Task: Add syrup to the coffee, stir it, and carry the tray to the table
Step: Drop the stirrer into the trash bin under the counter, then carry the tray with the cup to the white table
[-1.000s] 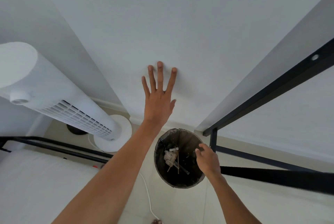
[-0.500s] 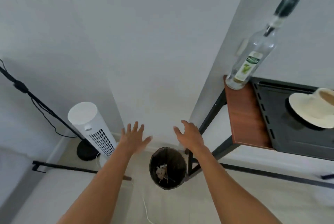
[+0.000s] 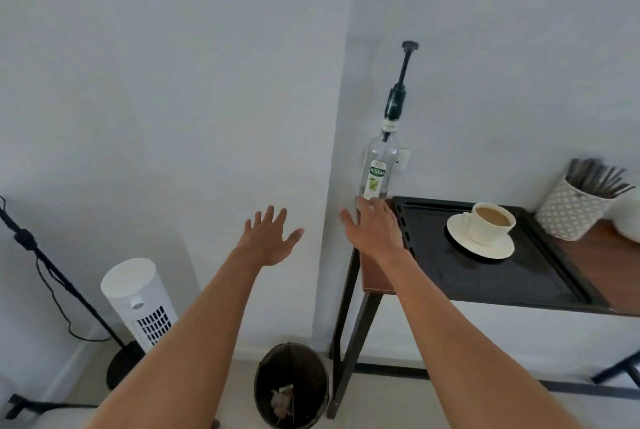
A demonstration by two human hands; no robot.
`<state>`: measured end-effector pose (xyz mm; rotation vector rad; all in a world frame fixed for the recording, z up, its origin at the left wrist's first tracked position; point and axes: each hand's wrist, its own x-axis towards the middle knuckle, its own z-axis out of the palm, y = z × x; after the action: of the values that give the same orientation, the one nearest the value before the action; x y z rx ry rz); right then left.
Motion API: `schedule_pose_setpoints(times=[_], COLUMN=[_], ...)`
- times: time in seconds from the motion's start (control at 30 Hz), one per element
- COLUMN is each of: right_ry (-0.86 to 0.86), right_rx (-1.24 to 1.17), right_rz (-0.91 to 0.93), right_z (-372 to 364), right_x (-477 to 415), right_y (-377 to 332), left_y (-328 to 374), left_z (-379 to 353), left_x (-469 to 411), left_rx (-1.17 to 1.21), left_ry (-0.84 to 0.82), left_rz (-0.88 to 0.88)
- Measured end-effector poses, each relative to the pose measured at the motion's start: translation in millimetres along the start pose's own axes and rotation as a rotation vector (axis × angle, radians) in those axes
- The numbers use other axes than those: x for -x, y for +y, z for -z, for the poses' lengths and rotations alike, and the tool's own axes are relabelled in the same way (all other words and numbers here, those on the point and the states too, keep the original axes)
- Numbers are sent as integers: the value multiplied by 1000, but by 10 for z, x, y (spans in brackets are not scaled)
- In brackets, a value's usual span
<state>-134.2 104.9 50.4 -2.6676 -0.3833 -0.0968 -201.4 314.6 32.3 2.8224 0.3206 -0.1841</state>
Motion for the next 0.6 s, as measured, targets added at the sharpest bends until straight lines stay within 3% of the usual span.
schedule_pose_setpoints(times=[0.33, 0.6], right_ry=[71, 129], right_rx=[64, 37], right_rz=[-36, -40], right_z=[975, 1385], right_x=[256, 147], right_y=[1437, 2211], left_y=[1741, 2657], left_z=[-212, -356], left_x=[-5, -225], left_rx=[-6, 1], left_ry=[14, 23], left_rz=[-142, -154])
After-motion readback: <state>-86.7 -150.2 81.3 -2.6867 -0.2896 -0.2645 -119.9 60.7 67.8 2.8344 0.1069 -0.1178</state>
